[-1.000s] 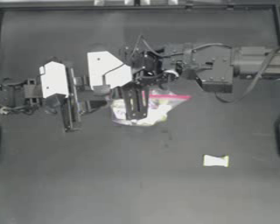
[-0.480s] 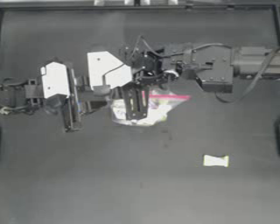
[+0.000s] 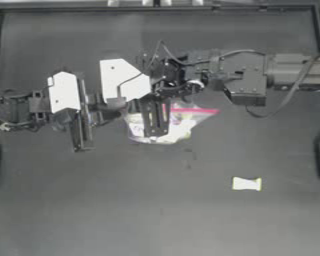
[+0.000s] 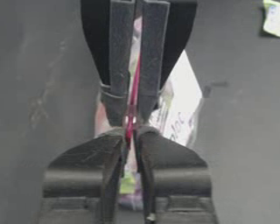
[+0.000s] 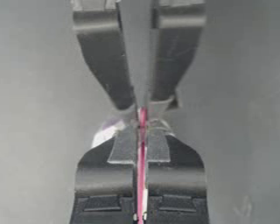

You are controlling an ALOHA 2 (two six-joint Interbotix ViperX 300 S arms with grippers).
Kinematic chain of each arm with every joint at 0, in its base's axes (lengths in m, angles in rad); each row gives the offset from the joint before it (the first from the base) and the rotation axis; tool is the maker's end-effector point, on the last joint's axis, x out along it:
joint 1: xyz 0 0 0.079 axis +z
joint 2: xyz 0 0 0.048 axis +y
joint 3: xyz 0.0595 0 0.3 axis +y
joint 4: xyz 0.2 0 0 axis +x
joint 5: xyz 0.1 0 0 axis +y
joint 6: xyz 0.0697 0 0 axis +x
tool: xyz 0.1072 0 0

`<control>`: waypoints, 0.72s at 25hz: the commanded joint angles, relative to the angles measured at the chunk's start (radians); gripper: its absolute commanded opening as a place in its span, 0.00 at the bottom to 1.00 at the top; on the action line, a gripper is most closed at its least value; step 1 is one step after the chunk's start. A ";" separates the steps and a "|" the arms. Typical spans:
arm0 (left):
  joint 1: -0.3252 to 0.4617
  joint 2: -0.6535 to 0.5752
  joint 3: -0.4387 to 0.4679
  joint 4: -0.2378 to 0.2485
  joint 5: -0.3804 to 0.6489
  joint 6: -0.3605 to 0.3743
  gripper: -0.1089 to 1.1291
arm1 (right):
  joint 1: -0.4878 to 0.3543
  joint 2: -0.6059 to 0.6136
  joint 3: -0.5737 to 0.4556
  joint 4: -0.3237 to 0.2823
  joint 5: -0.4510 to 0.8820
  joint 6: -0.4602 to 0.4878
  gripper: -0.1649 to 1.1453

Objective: Put candy in bag

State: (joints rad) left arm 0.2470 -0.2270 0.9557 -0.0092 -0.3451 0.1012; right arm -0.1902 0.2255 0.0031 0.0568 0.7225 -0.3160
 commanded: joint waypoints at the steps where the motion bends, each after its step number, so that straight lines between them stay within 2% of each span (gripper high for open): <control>1: 0.002 -0.017 -0.018 0.002 -0.003 0.005 0.46 | 0.003 -0.044 -0.014 0.005 -0.005 0.000 0.17; 4: 0.002 -0.023 -0.018 0.002 -0.003 0.005 0.39 | 0.005 -0.044 -0.012 0.003 -0.005 0.000 0.17; 8: 0.002 -0.025 -0.017 0.003 -0.005 0.008 0.20 | 0.003 -0.044 -0.011 0.003 -0.005 0.002 0.17; 11: 0.002 -0.032 -0.012 0.021 -0.008 0.008 0.07 | 0.005 -0.044 -0.009 0.003 -0.002 0.002 0.17; 18: 0.002 -0.066 0.005 0.021 -0.009 0.008 0.12 | 0.005 -0.046 -0.006 0.005 0.015 0.003 0.17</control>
State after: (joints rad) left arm 0.2470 -0.2439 0.9664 0.0092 -0.3467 0.1074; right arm -0.1871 0.2255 0.0031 0.0568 0.7332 -0.3145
